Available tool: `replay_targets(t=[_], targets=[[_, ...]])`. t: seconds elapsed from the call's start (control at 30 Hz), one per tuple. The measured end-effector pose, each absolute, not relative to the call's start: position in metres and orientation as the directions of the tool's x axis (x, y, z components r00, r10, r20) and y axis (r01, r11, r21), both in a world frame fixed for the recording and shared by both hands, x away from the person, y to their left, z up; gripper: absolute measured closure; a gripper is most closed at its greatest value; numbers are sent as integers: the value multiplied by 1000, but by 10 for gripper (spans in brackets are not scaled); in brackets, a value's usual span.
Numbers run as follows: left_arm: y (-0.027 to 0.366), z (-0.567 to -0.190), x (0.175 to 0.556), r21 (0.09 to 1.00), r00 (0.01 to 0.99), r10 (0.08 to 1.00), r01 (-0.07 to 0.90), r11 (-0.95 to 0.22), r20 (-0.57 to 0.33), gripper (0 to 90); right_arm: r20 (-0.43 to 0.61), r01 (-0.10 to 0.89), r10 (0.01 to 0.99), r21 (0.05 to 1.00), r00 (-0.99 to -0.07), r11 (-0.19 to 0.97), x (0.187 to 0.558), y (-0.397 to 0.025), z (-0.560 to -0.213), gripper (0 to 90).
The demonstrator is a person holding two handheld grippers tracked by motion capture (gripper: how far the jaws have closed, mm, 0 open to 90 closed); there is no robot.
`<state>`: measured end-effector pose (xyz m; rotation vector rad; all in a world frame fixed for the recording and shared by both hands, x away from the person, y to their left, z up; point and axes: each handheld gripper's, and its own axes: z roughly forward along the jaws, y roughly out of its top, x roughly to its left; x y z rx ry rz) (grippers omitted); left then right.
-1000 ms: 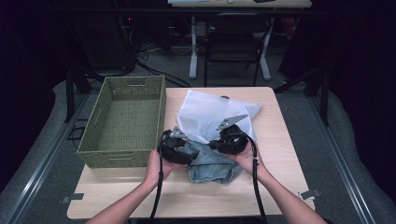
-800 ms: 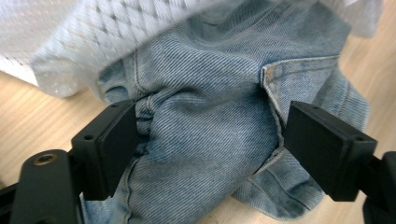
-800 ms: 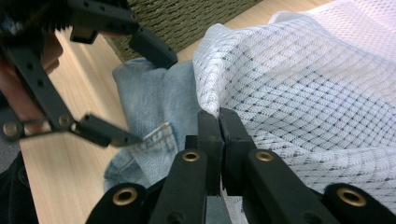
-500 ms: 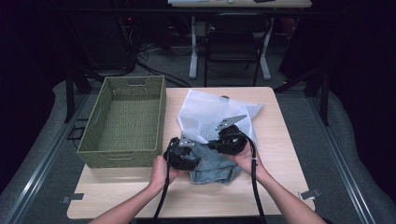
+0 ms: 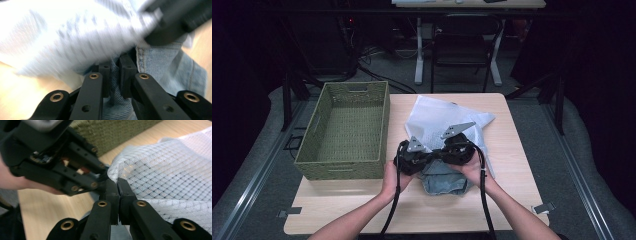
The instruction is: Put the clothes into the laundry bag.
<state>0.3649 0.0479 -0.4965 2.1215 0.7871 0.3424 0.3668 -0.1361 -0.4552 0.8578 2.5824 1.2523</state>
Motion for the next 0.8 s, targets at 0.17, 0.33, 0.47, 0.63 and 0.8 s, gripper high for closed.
replay_targets(t=[0.17, 0.33, 0.47, 0.63, 0.8], targets=[[46, -477, 373, 809, 744, 668, 399, -432, -10, 846, 118, 420, 547, 777, -829, 470, 358, -143, -443, 892], [44, -499, 381, 756, 755, 655, 436, -488, -13, 769, 131, 490, 589, 710, -797, 506, 364, -155, -470, 891], [56, -498, 378, 747, 751, 660, 457, -483, -33, 569, 129, 509, 596, 678, -792, 530, 369, -155, -483, 892], [69, -495, 365, 737, 754, 657, 446, -507, -5, 334, 116, 506, 598, 673, -793, 540, 368, -154, -483, 891], [81, -498, 346, 697, 725, 688, 488, -525, 11, 218, 100, 500, 599, 668, -795, 551, 368, -152, -483, 891]])
